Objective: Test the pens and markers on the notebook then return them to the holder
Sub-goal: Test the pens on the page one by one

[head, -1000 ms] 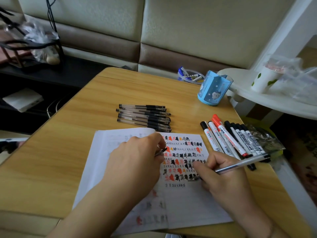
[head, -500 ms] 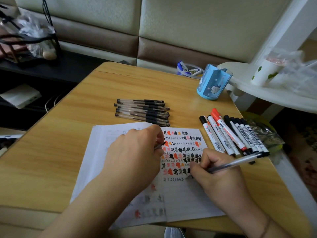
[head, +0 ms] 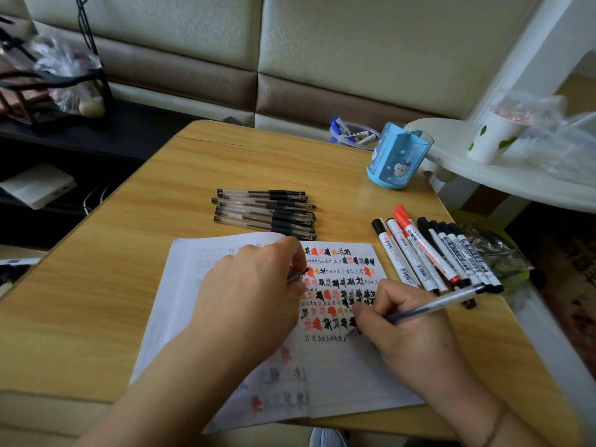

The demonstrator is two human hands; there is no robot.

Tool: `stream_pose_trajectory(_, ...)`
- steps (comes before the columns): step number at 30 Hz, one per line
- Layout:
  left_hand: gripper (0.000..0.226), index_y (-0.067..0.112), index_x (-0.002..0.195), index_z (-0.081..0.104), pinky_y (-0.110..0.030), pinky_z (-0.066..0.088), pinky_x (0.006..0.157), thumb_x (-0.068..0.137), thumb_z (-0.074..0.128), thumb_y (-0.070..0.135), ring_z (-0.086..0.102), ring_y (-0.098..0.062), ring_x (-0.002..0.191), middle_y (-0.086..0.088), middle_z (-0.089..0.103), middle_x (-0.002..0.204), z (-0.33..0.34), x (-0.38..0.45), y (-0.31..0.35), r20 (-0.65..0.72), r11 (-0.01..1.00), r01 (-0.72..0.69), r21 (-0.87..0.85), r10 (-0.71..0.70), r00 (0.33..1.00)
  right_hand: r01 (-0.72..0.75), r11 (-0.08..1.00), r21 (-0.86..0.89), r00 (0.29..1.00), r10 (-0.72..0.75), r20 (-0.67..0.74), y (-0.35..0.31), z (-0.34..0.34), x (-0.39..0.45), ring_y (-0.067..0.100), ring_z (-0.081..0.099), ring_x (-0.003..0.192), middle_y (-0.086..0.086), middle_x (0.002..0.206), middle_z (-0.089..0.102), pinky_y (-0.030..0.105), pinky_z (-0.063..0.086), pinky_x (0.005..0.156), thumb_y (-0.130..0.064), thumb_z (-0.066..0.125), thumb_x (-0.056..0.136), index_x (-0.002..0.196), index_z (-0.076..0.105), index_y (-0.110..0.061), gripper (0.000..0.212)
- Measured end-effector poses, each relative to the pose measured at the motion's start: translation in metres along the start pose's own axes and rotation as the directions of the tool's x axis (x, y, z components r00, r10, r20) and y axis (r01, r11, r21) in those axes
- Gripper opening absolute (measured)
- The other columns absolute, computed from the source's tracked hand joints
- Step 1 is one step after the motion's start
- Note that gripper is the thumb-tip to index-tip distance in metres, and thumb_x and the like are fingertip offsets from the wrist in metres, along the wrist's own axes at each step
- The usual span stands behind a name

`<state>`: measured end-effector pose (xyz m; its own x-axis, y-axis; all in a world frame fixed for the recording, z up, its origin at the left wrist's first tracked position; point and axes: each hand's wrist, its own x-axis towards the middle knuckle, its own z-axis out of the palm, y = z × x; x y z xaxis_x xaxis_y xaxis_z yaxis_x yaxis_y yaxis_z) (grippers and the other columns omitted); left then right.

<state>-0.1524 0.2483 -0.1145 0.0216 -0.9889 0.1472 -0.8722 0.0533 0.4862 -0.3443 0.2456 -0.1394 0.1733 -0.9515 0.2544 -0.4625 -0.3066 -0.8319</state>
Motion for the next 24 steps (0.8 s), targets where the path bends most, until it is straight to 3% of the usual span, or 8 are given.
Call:
stream_pose_trajectory(3, 0.015, 0.038, 0.101, 0.053, -0.036, 0.052, 0.076, 0.087, 0.059, 0.040, 0.060, -0.017, 0.090, 0.015, 0.065, 0.100, -0.001, -0.002, 0.002, -0.036, 0.999, -0.031, -0.019, 0.030, 0.999, -0.028, 0.998, 0.047, 1.000, 0.028, 0.010, -0.001, -0.002, -0.001, 0.006, 0.036, 0.037, -0.001, 0.041, 0.042, 0.019, 0.032, 0.038, -0.009, 0.075, 0.078, 0.054, 0.047, -0.011, 0.037)
stream_pose_trajectory(6, 0.013, 0.035, 0.098, 0.063, -0.034, 0.050, 0.075, 0.085, 0.065, 0.034, 0.060, -0.014, 0.088, 0.016, 0.063, 0.098, -0.002, -0.002, 0.004, -0.089, 0.987, -0.125, -0.104, 0.116, 0.989, -0.055, 0.950, 0.307, 0.998, 0.056, 0.006, -0.009, -0.006, -0.002, 0.004, 0.048, 0.043, 0.002, 0.051, 0.056, 0.016, 0.038, 0.042, -0.040, 0.082, 0.065, 0.064, 0.061, -0.015, 0.032)
stream_pose_trajectory(9, 0.015, 0.031, 0.096, 0.068, -0.021, 0.047, 0.073, 0.083, 0.071, 0.026, 0.056, -0.003, 0.080, 0.016, 0.066, 0.090, 0.000, 0.000, 0.005, -0.101, 0.960, -0.187, -0.209, 0.170, 0.980, -0.069, 0.862, 0.503, 0.997, 0.047, 0.057, -0.017, -0.007, -0.001, 0.008, 0.056, 0.053, 0.004, 0.062, 0.064, 0.016, 0.042, 0.045, -0.047, 0.086, 0.054, 0.077, 0.074, -0.017, 0.039)
stream_pose_trajectory(13, 0.011, 0.025, 0.091, 0.064, -0.017, 0.043, 0.066, 0.084, 0.070, 0.018, 0.054, -0.004, 0.077, 0.013, 0.064, 0.080, 0.002, 0.001, 0.005, -0.129, 0.929, -0.247, -0.276, 0.219, 0.967, -0.062, 0.837, 0.543, 0.997, 0.071, 0.005, -0.020, -0.008, -0.001, 0.018, 0.056, 0.055, 0.011, 0.065, 0.066, 0.021, 0.037, 0.039, -0.031, 0.069, 0.060, 0.079, 0.075, -0.018, 0.024)
stream_pose_trajectory(17, 0.013, 0.023, 0.092, 0.062, -0.023, 0.042, 0.066, 0.085, 0.069, 0.014, 0.053, -0.007, 0.079, 0.010, 0.065, 0.080, 0.002, 0.000, 0.007, -0.133, 0.906, -0.297, -0.302, 0.268, 0.954, -0.087, 0.843, 0.531, 0.995, 0.102, 0.001, -0.018, -0.008, -0.001, 0.018, 0.057, 0.053, 0.014, 0.063, 0.065, 0.020, 0.036, 0.039, -0.031, 0.070, 0.059, 0.076, 0.071, -0.017, 0.022)
stream_pose_trajectory(21, 0.017, 0.022, 0.093, 0.061, -0.018, 0.044, 0.065, 0.084, 0.069, 0.010, 0.056, -0.006, 0.081, 0.010, 0.066, 0.082, -0.001, -0.001, 0.008, -0.124, 0.873, -0.354, -0.335, 0.331, 0.935, -0.121, 0.845, 0.521, 0.992, 0.119, 0.037, -0.018, -0.011, 0.001, 0.022, 0.058, 0.049, 0.016, 0.062, 0.065, 0.021, 0.037, 0.038, -0.045, 0.086, 0.050, 0.075, 0.072, -0.013, 0.043)
stream_pose_trajectory(24, 0.014, 0.025, 0.092, 0.060, -0.018, 0.044, 0.066, 0.084, 0.067, 0.017, 0.057, -0.005, 0.078, 0.011, 0.065, 0.081, -0.004, -0.002, 0.010, -0.130, 0.832, -0.404, -0.381, 0.385, 0.914, -0.140, 0.835, 0.531, 0.989, 0.146, 0.032, -0.020, -0.011, 0.002, 0.023, 0.056, 0.045, 0.018, 0.060, 0.064, 0.022, 0.036, 0.037, -0.058, 0.086, 0.044, 0.075, 0.073, -0.011, 0.058)
